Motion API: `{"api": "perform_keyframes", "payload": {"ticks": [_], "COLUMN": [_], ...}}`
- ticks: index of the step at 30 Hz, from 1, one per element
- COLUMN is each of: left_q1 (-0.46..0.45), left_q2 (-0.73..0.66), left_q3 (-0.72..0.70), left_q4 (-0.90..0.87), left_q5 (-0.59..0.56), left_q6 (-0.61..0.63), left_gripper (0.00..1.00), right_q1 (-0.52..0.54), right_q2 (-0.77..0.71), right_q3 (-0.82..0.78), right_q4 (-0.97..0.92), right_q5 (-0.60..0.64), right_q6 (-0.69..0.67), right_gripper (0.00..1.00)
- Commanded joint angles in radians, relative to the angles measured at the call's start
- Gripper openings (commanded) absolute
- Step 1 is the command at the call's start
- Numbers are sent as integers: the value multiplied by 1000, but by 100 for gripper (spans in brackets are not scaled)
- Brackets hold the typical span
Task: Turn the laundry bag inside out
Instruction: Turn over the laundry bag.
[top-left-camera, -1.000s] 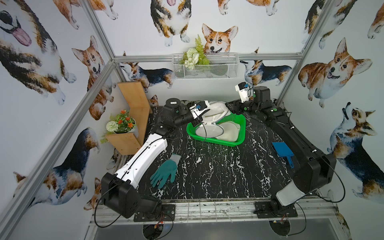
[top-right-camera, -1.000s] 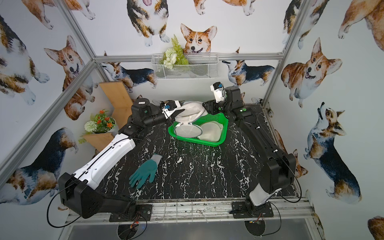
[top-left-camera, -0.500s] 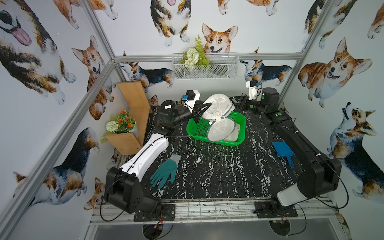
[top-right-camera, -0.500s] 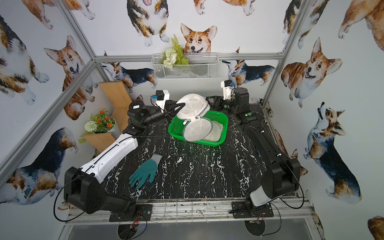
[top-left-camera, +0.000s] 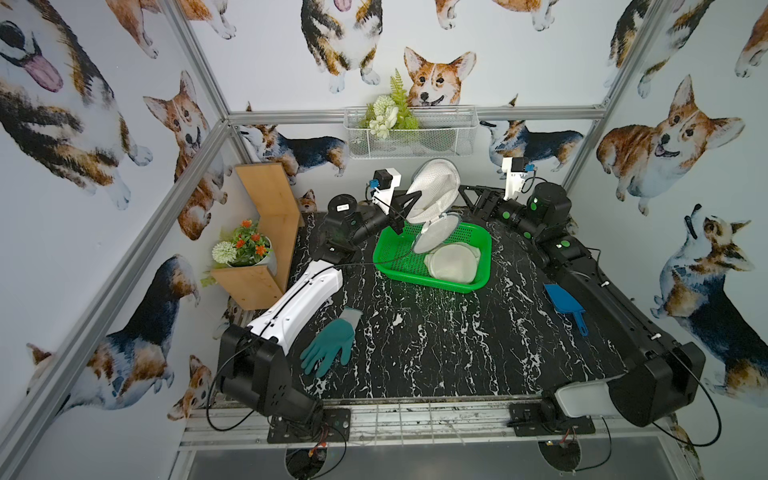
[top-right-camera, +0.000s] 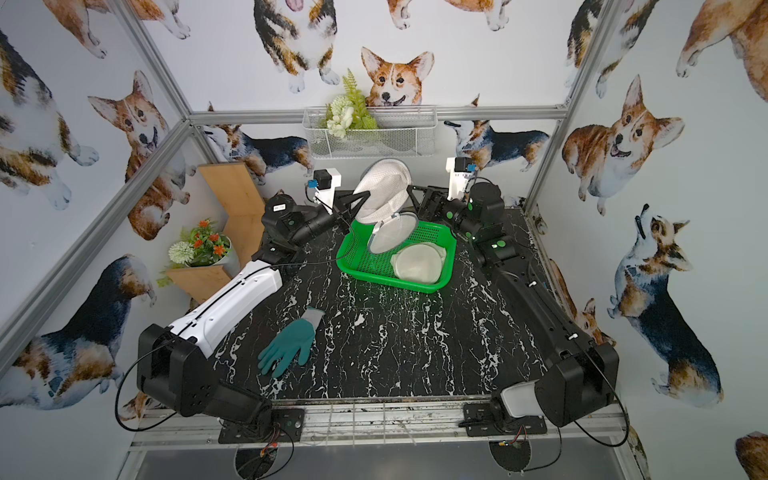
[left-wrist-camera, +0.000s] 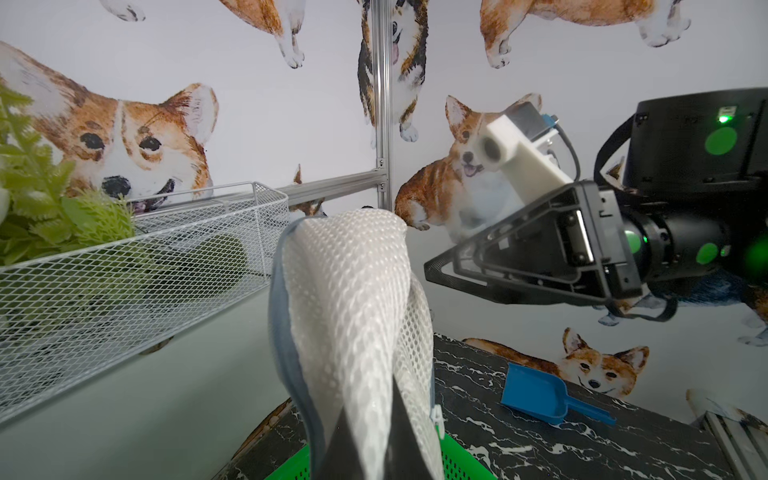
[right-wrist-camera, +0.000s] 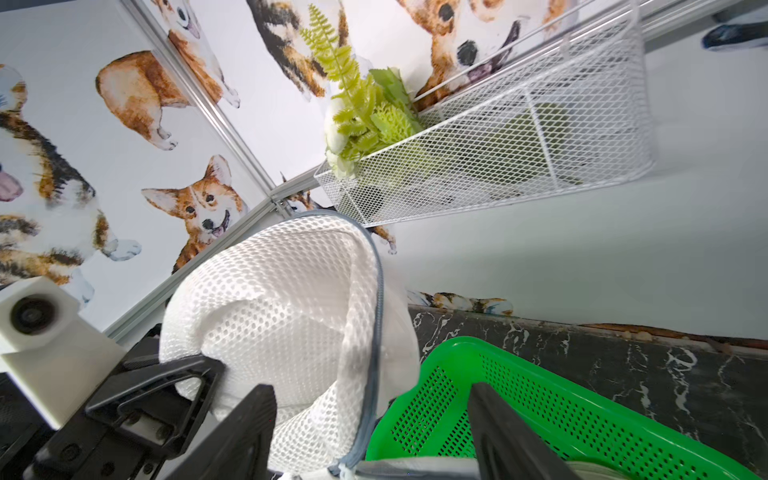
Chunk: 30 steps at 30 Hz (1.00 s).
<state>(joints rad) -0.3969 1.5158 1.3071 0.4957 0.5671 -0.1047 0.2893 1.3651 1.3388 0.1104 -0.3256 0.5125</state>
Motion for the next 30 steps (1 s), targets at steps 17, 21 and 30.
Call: {"api": "perform_keyframes", "payload": {"ticks": [17,21,30], "left_q1": [-5,-3,-4], "left_q2": [-7,-3,17], "left_q3": [7,11,-9], "left_q4": [45,84,333], "left_q5": [24,84,178], "left_q6": [-26,-46,-222], "left_gripper": [0,0,0], "right_q1": [19,-11,-35], "right_q2": [115,129,177], "right_q3": [62,63,5], "right_q4": [128,131,132], "right_q5": [44,32,-59], "right_q6": [37,74,158], "right_gripper": [0,0,0]}}
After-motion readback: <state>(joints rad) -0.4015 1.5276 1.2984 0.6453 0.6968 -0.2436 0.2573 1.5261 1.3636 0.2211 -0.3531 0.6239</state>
